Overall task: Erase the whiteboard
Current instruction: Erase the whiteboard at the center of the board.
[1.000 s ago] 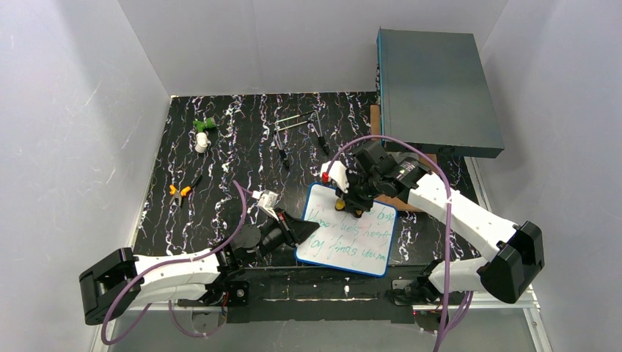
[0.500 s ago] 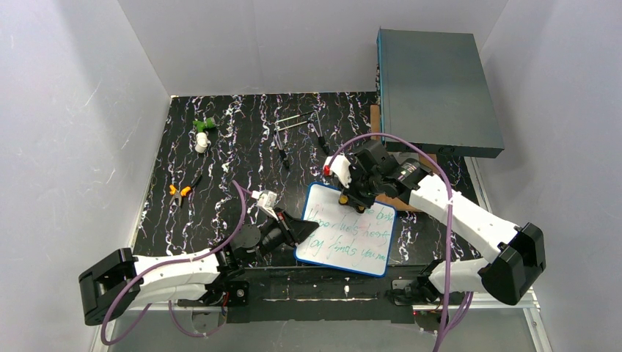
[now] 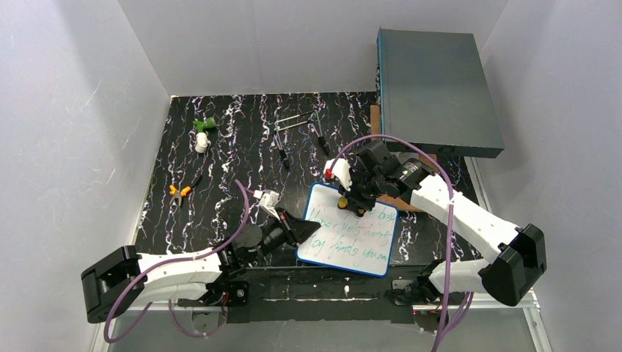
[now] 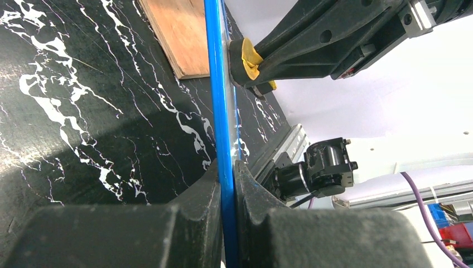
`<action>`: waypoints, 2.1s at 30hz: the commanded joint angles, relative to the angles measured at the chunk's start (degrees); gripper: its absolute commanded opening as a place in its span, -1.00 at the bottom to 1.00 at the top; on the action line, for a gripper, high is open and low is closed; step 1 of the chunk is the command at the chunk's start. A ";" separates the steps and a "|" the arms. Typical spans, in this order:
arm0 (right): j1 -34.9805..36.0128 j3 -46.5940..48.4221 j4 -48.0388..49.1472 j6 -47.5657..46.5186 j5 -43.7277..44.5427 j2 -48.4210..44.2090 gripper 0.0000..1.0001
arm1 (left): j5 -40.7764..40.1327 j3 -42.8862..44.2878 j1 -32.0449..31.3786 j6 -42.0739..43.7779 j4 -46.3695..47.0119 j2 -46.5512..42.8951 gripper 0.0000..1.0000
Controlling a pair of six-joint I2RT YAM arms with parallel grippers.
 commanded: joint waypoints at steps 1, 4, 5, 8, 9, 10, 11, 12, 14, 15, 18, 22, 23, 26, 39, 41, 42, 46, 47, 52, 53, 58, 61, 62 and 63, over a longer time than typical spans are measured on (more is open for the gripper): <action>-0.58 -0.08 3.83 2.96 5.95 -0.12 -0.97 | -0.08 0.68 0.07 6.44 -2.40 -1.99 -1.00; -1.89 -0.26 5.52 4.60 9.38 -0.44 -0.97 | -0.30 0.25 0.03 6.47 -3.39 -3.63 -1.00; -2.10 -0.51 5.73 4.65 9.74 -0.60 -0.97 | -0.39 0.13 0.03 6.48 -3.77 -4.07 -1.00; -2.52 -1.81 5.68 3.97 8.27 -1.16 -0.97 | -0.56 -0.13 0.03 6.58 -4.03 -4.65 -1.00; -2.53 -2.32 5.30 3.56 6.95 -1.30 -0.97 | -0.51 -0.16 0.03 6.64 -3.77 -4.48 -1.00; -2.53 -2.70 4.55 2.91 5.21 -1.45 -0.97 | -0.45 -0.16 0.07 6.69 -3.37 -4.27 -1.00; -2.53 -3.10 3.65 2.18 3.05 -1.47 -0.97 | -0.34 -0.08 0.05 6.75 -2.93 -3.88 -1.00; -2.53 -3.59 2.87 1.55 1.28 -1.51 -0.97 | -0.12 0.07 0.05 6.81 -2.54 -3.48 -1.00; -2.38 -4.42 1.55 0.17 -1.73 -1.67 -0.97 | 0.24 0.42 0.03 6.94 -2.20 -2.92 -1.00; -2.01 -4.55 0.62 -0.66 -3.06 -1.76 -0.97 | 0.34 0.45 0.05 6.88 -1.96 -2.66 -1.00; -1.44 -4.30 -1.90 -2.97 -7.06 -2.12 -0.97 | 0.64 0.11 0.03 6.63 -1.29 -2.40 -1.00; -1.30 -3.16 -2.48 -3.32 -7.16 -1.42 -0.97 | 0.27 -0.25 0.03 6.48 -2.51 -4.19 -1.00; -1.22 -2.93 -2.00 -2.76 -6.16 -1.20 -0.97 | 0.08 -0.25 0.07 6.54 -3.18 -4.73 -1.00; -1.36 -2.47 0.87 -0.05 -0.05 -0.85 -0.97 | -0.22 -0.37 0.03 6.60 -4.17 -5.87 -1.00; -4.35 -3.71 -0.84 -1.45 -6.52 -3.50 -0.97 | 0.94 0.59 0.04 7.14 -3.02 -3.57 -1.00; -3.81 -3.24 -2.82 -3.33 -10.37 -3.34 -0.97 | 0.72 0.34 0.03 7.12 -3.16 -3.96 -1.00; -3.25 -3.07 -3.70 -4.23 -11.52 -3.17 -0.97 | 0.49 0.22 0.03 7.07 -3.40 -4.24 -1.00; -2.18 -2.90 -2.78 -3.73 -8.64 -2.12 -0.97 | -0.05 -0.06 0.03 6.98 -4.67 -5.63 -1.00; -2.18 -2.90 -1.80 -2.79 -6.23 -2.16 -0.97 | -0.12 -0.15 0.03 6.96 -4.78 -5.90 -1.00; -4.98 -3.91 2.42 1.20 -1.67 -4.48 -0.97 | -0.23 -0.07 0.03 7.36 -4.23 -5.43 -1.00; -5.19 -4.22 2.75 1.36 -1.60 -4.79 -0.97 | -0.08 0.19 0.05 7.59 -4.28 -5.04 -1.00; -5.43 -4.20 3.09 1.31 -1.37 -4.27 -0.97 | 0.74 0.35 0.03 7.85 -3.15 -3.76 -1.00; -5.43 -3.22 1.60 0.49 -2.09 -3.20 -0.97 | 0.58 -0.10 0.10 7.66 -3.00 -4.24 -1.00; -5.37 -2.72 0.47 -0.46 -3.72 -2.79 -0.97 | 0.50 -0.15 0.11 7.66 -3.14 -4.51 -1.00; -5.35 -2.26 -0.81 -1.37 -5.89 -2.48 -0.97 | 0.45 -0.24 0.07 7.69 -3.39 -4.85 -1.00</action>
